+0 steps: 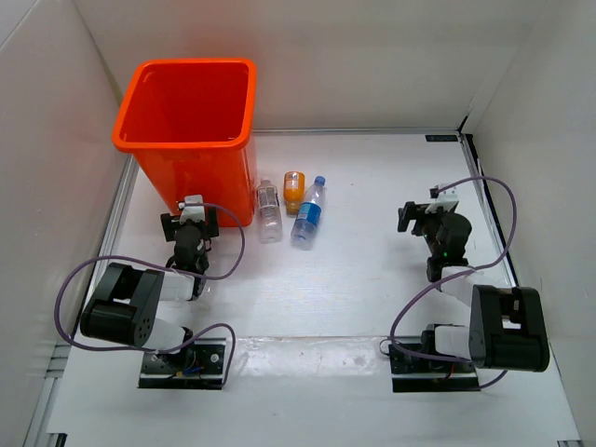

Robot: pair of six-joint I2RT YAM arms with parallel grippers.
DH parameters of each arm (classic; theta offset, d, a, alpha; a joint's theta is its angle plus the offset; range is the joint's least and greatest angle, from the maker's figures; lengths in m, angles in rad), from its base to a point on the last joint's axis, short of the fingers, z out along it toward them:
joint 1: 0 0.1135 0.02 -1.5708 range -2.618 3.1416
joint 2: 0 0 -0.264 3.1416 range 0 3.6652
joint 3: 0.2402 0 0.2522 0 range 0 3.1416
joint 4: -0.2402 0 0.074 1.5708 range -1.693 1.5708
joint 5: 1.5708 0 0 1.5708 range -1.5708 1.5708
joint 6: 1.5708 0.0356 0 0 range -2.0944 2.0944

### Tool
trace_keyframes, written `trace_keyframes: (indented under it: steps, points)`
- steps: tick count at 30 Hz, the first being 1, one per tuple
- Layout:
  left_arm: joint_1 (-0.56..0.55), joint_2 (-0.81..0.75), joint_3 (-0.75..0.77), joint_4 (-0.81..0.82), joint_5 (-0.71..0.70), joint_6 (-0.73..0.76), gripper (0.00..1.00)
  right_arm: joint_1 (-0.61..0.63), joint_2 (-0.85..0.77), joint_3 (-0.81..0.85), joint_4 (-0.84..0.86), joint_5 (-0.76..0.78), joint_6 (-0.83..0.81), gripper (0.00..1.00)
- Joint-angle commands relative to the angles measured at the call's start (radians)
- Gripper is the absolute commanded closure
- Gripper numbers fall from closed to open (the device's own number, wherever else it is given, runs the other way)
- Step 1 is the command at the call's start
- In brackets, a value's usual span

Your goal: Put the plastic bottles in the bin

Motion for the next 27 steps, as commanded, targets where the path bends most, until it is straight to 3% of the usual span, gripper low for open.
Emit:
trace_keyframes:
  steps: [1,5,6,7,9,10,12,13,14,15,16,17,19,21,22,27]
  points:
    - [0.002,-0.013,0.0,0.017,-0.005,-0.001,0.0,-0.048,-0.005,0.024,0.043,-0.077,-0.003,0.1]
    - [-0.026,-0.12,-0.085,0.144,-0.115,0.032,0.0,-0.073,-0.005,0.015,0.067,-0.111,0.0,0.1]
    - [-0.077,-0.163,-0.11,0.139,-0.16,0.035,0.0,-0.068,-0.007,0.013,0.063,-0.107,0.0,0.1]
    - [-0.086,-0.311,-0.131,0.108,-0.193,0.04,0.0,-0.061,-0.005,0.018,0.057,-0.093,0.0,0.1]
    - [-0.104,-0.418,-0.138,0.022,-0.177,0.101,0.0,-0.039,-0.004,0.021,0.052,-0.067,-0.003,0.1]
    - [-0.116,-0.611,-0.13,-0.08,-0.177,0.126,0.0,-0.033,-0.007,0.026,0.04,-0.044,-0.008,0.1]
    - [-0.176,-0.744,-0.084,-0.3,-0.238,0.154,0.0,-0.022,-0.011,0.024,0.037,-0.018,-0.006,0.1]
    - [-0.24,-0.935,0.001,-0.55,-0.264,0.134,0.0,-0.022,-0.008,0.027,0.037,-0.019,-0.008,0.1]
    - [-0.247,-0.985,0.031,-0.619,-0.337,0.105,0.0,-0.021,-0.008,0.023,0.038,-0.016,-0.008,0.1]
    - [-0.253,-1.062,0.063,-0.681,-0.408,-0.063,0.0,-0.018,-0.01,0.024,0.037,-0.012,-0.009,0.1]
    - [-0.251,-1.087,0.186,-1.008,-0.433,-0.148,0.0,-0.018,-0.008,0.024,0.038,-0.01,-0.009,0.1]
    - [-0.254,-1.142,0.244,-1.175,-0.427,-0.278,0.0,-0.021,-0.008,0.023,0.04,-0.012,-0.009,0.1]
    - [-0.286,-1.151,0.401,-1.524,-0.317,-0.311,0.0,-0.038,-0.005,0.023,0.04,-0.024,-0.003,0.1]
    - [-0.326,-1.15,0.434,-1.621,-0.335,-0.404,0.0,-0.048,-0.005,0.018,0.05,-0.061,0.0,0.1]
    - [-0.33,-1.15,0.434,-1.653,-0.35,-0.56,0.0,-0.047,-0.005,0.02,0.049,-0.061,0.0,0.1]
    - [-0.331,-1.066,0.369,-1.663,-0.421,-0.647,0.0,-0.027,-0.005,0.024,0.041,-0.024,-0.005,0.1]
